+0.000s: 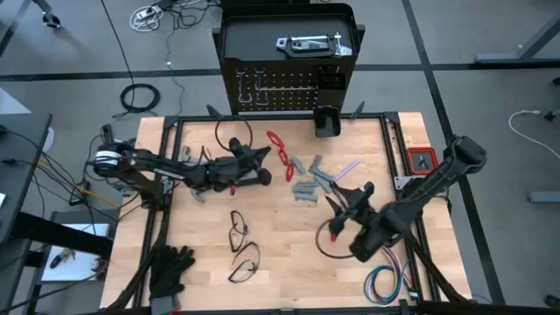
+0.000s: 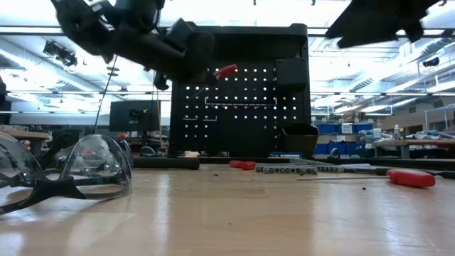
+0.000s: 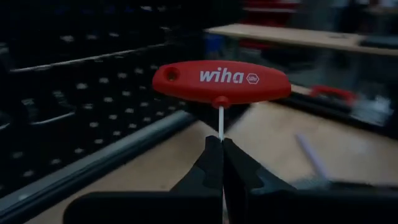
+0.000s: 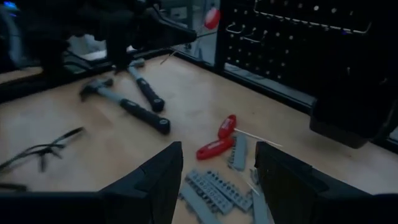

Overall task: Hang tools onto peg board
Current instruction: Hang the center T-shaped metric hex key on the pegboard, then hang the middle right T-shaped metric hex key on the pegboard

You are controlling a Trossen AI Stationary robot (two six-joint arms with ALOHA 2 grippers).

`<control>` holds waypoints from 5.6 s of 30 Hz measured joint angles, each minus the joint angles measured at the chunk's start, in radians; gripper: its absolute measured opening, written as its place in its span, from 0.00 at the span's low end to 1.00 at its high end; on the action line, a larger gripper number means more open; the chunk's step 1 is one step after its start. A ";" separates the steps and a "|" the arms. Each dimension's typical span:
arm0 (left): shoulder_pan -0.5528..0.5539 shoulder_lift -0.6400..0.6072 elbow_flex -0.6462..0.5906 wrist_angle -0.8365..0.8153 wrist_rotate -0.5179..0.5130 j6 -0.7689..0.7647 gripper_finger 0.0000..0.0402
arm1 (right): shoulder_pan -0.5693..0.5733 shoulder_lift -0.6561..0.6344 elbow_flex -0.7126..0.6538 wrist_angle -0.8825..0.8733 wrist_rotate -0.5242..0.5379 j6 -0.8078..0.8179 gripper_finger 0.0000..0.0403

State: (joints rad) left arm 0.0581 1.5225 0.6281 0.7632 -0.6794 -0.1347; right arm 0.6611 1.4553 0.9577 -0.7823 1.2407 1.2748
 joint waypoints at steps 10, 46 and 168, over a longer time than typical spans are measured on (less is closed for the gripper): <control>0.068 0.264 0.146 0.295 -0.138 0.059 0.00 | -0.083 0.034 0.000 0.065 0.027 -0.139 0.52; 0.269 0.759 0.794 0.310 -0.304 0.047 0.00 | 0.007 -0.233 0.000 -0.569 0.122 0.089 0.44; -0.159 0.718 0.907 -0.689 0.821 0.207 0.41 | 0.020 -0.506 0.005 -0.350 -0.098 -0.258 0.42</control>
State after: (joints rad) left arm -0.1012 2.2405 1.5356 0.0744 0.1419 0.0723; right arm 0.6816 0.9497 0.9627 -1.1323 1.1424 1.0169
